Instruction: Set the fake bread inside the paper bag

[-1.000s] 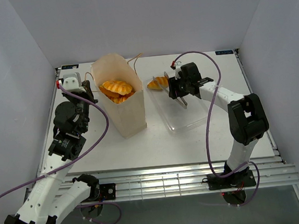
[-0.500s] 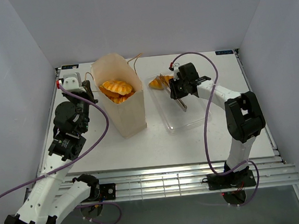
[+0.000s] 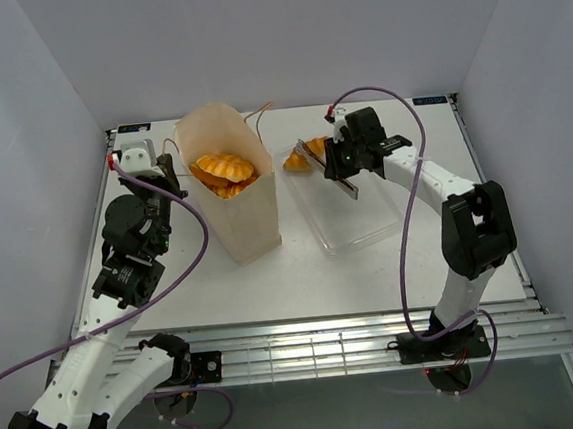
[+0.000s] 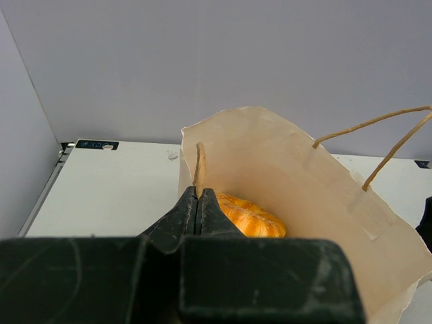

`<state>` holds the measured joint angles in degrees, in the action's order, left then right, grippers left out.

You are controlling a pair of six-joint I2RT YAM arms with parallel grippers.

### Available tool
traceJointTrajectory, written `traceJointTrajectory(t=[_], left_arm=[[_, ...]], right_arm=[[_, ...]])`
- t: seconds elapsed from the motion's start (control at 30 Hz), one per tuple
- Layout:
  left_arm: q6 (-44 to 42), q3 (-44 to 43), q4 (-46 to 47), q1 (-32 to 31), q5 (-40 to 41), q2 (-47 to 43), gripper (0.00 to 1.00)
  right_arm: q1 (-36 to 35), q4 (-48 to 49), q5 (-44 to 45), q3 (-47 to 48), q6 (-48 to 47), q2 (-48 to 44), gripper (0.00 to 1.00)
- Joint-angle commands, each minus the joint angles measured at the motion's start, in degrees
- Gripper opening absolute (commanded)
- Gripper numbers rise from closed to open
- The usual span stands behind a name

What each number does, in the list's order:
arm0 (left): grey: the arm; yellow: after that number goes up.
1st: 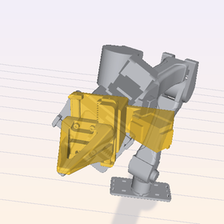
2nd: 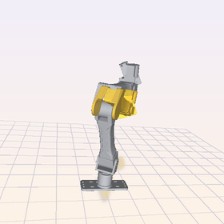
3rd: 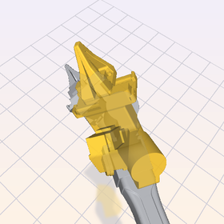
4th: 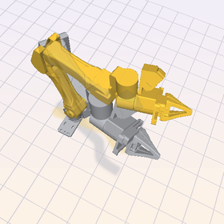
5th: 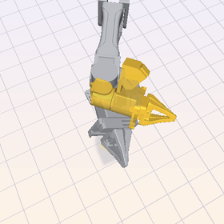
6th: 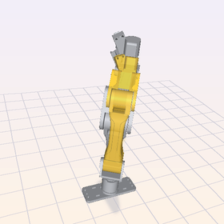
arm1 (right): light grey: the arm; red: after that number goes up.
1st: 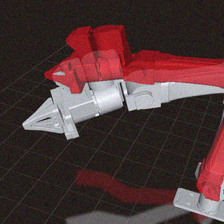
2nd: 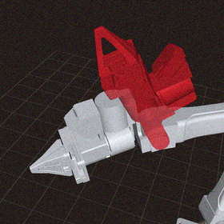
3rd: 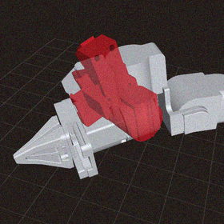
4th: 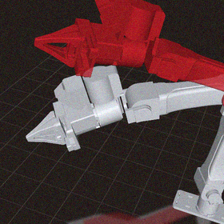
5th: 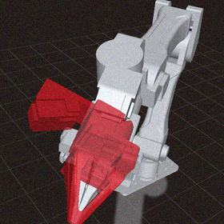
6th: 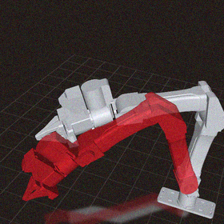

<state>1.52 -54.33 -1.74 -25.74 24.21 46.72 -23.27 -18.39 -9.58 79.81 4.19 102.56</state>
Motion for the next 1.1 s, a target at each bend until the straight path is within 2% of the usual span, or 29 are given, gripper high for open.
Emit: traceJointTrajectory(t=[0.0,0.73,0.87,1.07], left_arm=[[0.41,-0.43,-0.11,-0.37,-0.12,-1.19,0.00],[0.59,-0.34,-0.02,-0.37,-0.12,-1.19,0.00],[0.50,-0.25,-0.02,-0.37,-0.12,-1.10,0.00],[0.50,-0.25,0.07,-0.37,0.14,-0.93,0.00]], right_arm=[[-0.02,-0.33,-1.05,3.95,0.91,-6.14,0.08],[-0.03,-6.74,2.38,2.89,2.32,-25.04,0.08],[-0.11,-8.41,2.47,5.17,2.49,-28.55,0.08],[-2.57,-13.51,4.39,13.61,1.00,-30.32,0.08]])
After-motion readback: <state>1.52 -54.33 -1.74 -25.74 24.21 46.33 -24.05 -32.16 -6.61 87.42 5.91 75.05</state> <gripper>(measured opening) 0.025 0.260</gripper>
